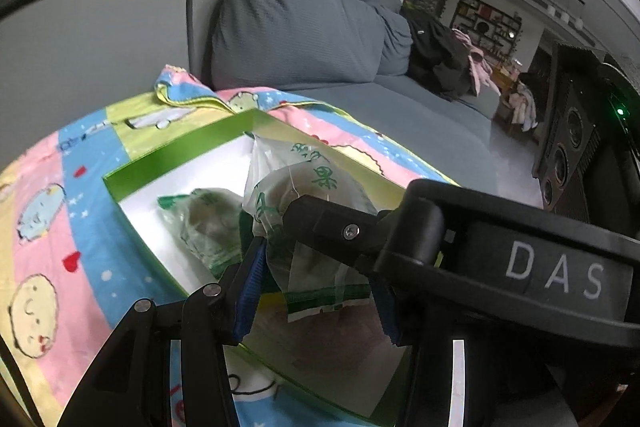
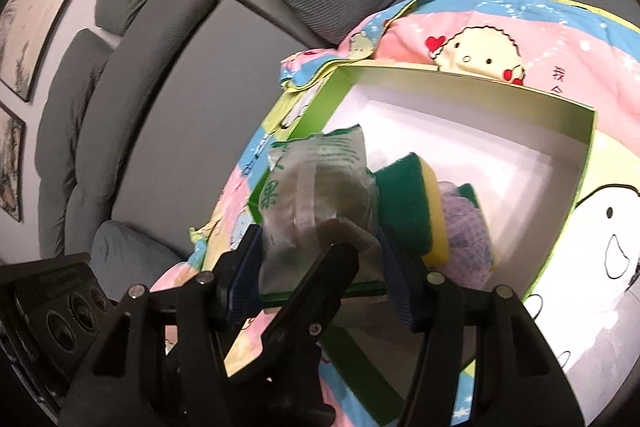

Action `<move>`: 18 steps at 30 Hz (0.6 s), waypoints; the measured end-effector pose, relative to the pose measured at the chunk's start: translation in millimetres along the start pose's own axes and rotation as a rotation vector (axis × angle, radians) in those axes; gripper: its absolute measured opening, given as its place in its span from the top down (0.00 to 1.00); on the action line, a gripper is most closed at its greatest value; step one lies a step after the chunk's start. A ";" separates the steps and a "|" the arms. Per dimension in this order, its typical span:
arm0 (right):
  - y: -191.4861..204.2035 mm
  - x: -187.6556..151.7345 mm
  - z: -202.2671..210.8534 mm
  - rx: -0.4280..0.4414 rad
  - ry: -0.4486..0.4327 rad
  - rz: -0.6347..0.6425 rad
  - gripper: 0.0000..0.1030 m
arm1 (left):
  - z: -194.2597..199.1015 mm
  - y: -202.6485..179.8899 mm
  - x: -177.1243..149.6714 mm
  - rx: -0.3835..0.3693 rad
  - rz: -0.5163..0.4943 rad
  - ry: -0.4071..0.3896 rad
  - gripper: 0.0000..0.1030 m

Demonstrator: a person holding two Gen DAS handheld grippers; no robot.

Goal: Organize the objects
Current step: 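Carry the bag in the right gripper over the green box and release it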

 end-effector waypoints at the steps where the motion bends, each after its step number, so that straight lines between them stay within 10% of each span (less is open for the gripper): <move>1: -0.7 0.4 0.4 -0.006 -0.003 0.000 0.44 | -0.4 0.0 -0.8 -0.006 0.007 0.004 0.51; 18: -15.2 5.8 2.1 -0.030 -0.042 -0.031 0.50 | -7.1 1.2 -10.8 -0.033 0.082 0.071 0.51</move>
Point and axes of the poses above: each gripper's, at about its wrist camera, not at the fingertips, and z roughly against the way its jaws point, y to its left, x to its top, the point moved 8 cm from there along -z, roughly the way its jaws point, and after that the axes turned 9 degrees about x, right-handed, at the moved point
